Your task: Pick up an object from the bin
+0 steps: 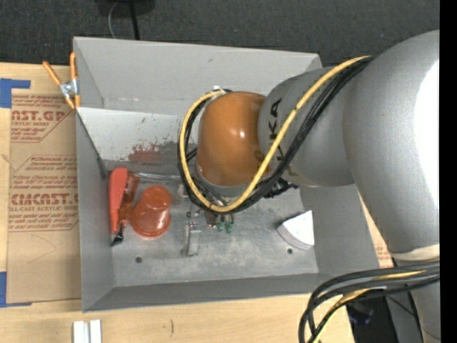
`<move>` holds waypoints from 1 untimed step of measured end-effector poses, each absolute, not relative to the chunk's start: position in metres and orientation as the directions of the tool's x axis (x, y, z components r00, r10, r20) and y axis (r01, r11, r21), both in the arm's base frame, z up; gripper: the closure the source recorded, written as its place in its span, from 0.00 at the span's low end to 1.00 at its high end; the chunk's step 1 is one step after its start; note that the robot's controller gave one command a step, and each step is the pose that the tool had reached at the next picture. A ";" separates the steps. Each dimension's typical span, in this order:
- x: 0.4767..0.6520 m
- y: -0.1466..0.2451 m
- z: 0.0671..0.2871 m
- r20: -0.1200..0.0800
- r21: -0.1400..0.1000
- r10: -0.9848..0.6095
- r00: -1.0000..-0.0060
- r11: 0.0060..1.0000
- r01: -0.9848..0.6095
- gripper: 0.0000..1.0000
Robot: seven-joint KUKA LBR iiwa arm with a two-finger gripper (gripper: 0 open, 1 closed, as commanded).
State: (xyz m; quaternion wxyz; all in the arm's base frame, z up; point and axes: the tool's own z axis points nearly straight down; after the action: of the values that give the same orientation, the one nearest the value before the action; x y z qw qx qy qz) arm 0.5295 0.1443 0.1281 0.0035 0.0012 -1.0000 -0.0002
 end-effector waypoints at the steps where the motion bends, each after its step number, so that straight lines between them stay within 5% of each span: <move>1: 0.531 0.144 0.132 0.000 0.002 -0.001 -1.000 1.000 -0.001 0.00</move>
Offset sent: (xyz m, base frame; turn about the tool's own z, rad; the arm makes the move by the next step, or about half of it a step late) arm 0.0218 0.0534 -0.0581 -0.1229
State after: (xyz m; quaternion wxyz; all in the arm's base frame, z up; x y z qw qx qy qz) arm 0.5313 0.1438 0.1325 0.0002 0.0005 -1.0000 -0.0008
